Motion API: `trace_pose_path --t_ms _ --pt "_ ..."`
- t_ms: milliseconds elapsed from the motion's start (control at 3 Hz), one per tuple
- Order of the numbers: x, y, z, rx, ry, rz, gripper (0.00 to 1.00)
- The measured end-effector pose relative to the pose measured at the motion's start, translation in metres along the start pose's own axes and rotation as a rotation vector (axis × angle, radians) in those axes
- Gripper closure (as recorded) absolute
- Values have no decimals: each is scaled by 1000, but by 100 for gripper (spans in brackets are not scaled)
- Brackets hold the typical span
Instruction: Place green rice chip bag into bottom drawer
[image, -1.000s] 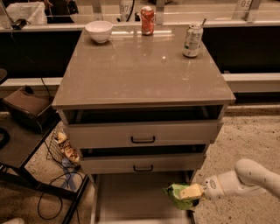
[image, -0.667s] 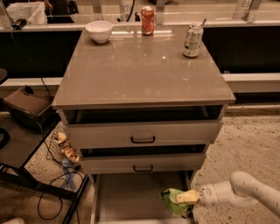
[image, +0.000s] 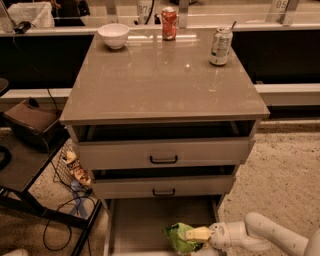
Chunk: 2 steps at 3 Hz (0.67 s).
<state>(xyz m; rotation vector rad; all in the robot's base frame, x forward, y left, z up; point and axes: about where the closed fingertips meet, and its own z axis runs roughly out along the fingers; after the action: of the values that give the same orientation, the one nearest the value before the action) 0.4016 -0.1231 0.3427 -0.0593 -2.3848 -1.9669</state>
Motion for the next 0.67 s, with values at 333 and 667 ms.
trace_pose_path --t_ms 333,667 --pt "-1 12 36 -28 14 -8 100" --pt "-6 19 66 -31 20 1 100"
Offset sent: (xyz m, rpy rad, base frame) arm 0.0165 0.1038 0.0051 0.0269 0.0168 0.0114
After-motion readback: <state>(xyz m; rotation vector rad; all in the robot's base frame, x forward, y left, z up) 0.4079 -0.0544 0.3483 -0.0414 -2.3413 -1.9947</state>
